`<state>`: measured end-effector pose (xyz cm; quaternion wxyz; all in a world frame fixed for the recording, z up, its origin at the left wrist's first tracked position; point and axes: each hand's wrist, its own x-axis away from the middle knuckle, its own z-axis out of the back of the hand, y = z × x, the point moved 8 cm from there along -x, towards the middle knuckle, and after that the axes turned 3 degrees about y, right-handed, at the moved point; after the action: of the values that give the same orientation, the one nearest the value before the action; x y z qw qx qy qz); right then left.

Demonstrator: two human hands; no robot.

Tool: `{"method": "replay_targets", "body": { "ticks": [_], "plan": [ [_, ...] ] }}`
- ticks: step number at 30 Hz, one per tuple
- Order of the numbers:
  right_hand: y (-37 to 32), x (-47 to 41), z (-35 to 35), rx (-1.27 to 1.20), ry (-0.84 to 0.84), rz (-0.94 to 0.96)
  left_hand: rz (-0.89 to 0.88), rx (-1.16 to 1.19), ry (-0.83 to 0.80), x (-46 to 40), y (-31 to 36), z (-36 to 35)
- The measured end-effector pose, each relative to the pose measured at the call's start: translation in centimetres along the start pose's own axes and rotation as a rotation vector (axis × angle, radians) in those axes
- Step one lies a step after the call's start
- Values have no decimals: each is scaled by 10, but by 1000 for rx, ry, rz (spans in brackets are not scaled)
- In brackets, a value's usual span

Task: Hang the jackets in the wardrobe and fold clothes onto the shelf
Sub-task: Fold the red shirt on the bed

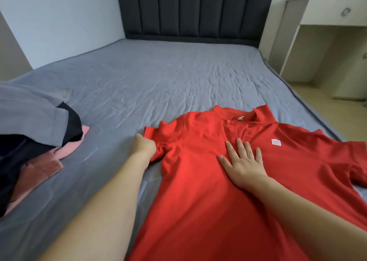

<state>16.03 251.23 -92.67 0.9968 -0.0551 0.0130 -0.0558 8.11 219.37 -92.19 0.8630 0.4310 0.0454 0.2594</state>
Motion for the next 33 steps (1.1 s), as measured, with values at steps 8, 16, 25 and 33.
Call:
{"method": "replay_targets", "body": {
  "ticks": [8, 16, 25, 33],
  "plan": [
    [71, -14, 45, -18, 167, -65, -806, -912, 339, 75, 173, -18],
    [142, -32, 38, 30, 88, -134, -684, -945, -220, 127, 164, -145],
    [158, -97, 46, -65, 164, -73, -302, -368, -72, 43, 196, -174],
    [179, -159, 36, -751, 371, -323, -426, -309, 131, 12, 186, -200]
  ]
}}
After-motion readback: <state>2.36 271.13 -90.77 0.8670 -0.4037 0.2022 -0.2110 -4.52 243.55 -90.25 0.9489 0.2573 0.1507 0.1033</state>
